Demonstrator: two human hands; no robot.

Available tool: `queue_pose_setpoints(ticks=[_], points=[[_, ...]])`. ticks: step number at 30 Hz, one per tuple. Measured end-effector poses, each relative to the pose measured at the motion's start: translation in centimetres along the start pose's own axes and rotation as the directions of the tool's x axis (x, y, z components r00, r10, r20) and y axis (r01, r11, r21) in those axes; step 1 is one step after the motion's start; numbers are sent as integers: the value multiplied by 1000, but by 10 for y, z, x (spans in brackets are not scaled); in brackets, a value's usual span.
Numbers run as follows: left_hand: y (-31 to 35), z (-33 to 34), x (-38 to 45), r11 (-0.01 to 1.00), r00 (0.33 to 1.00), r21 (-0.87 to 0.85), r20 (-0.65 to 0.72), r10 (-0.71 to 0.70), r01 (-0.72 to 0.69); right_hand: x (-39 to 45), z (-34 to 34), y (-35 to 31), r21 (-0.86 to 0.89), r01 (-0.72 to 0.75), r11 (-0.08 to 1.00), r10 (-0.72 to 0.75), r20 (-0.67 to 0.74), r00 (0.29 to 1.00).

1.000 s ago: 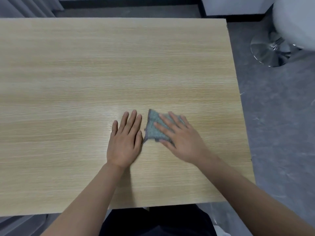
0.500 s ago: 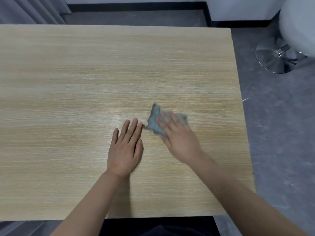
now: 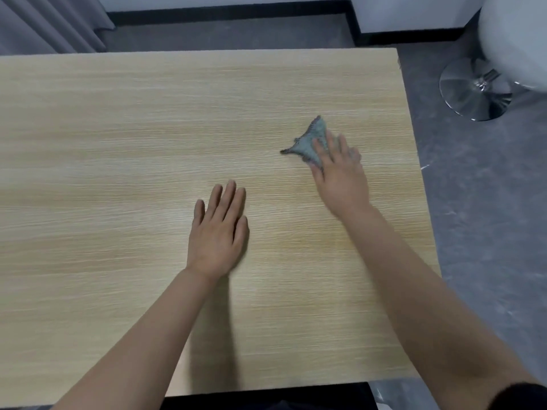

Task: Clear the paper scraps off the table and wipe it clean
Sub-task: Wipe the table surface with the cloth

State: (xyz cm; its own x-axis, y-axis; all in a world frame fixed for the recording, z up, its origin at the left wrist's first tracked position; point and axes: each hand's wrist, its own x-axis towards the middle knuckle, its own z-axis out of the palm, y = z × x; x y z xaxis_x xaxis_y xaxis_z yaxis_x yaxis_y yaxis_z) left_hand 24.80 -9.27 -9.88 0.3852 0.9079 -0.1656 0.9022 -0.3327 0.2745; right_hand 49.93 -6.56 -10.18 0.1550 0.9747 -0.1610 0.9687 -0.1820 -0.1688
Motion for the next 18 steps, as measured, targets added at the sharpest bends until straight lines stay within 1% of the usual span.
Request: queue_pose_setpoints(ticks=[1,2,3,4,6,7,10,12,14,15,16,18], points=[[-1,-2,9,1000,1000,5,7,1,-1,8,-2,4,28,-74,997,74,1,997],[-2,-3,17,1000,1000,11,13,7,-7,13,-3,5,47,-115,992,115,5,993],[-3,-4,24,1000,1000,17,19,13,-13,13,-4,4,60,-117,991,117,7,993],[-4,-5,31,1000,1000,21,24,16,-17,8,-4,-1,68,-80,994,80,7,997],[-6,-6,39,1000,1000,18,24,15,-15,-11,-2,-12,78,80,994,-83,28,996],[-6,-6,42,1000,1000,16,19,14,-14,-25,-1,-17,78,172,982,-176,52,983],[-5,-4,41,1000,1000,17,-4,11,-11,-66,7,-26,39,404,914,-406,115,907],[-4,-3,41,1000,1000,13,-13,2,-2,-77,12,-21,-21,520,854,-509,172,843],[-4,-3,41,1000,1000,10,-18,1,-1,-70,14,-13,-64,591,804,-572,186,799],[-4,-3,41,1000,1000,5,-17,1,-1,-62,13,-10,-84,598,797,-578,181,796],[-4,-3,41,1000,1000,1,-13,-1,1,-52,10,-10,-103,579,809,-559,167,812],[-4,-3,41,1000,1000,5,-10,-6,6,-27,4,-11,-102,481,871,-469,122,875]])
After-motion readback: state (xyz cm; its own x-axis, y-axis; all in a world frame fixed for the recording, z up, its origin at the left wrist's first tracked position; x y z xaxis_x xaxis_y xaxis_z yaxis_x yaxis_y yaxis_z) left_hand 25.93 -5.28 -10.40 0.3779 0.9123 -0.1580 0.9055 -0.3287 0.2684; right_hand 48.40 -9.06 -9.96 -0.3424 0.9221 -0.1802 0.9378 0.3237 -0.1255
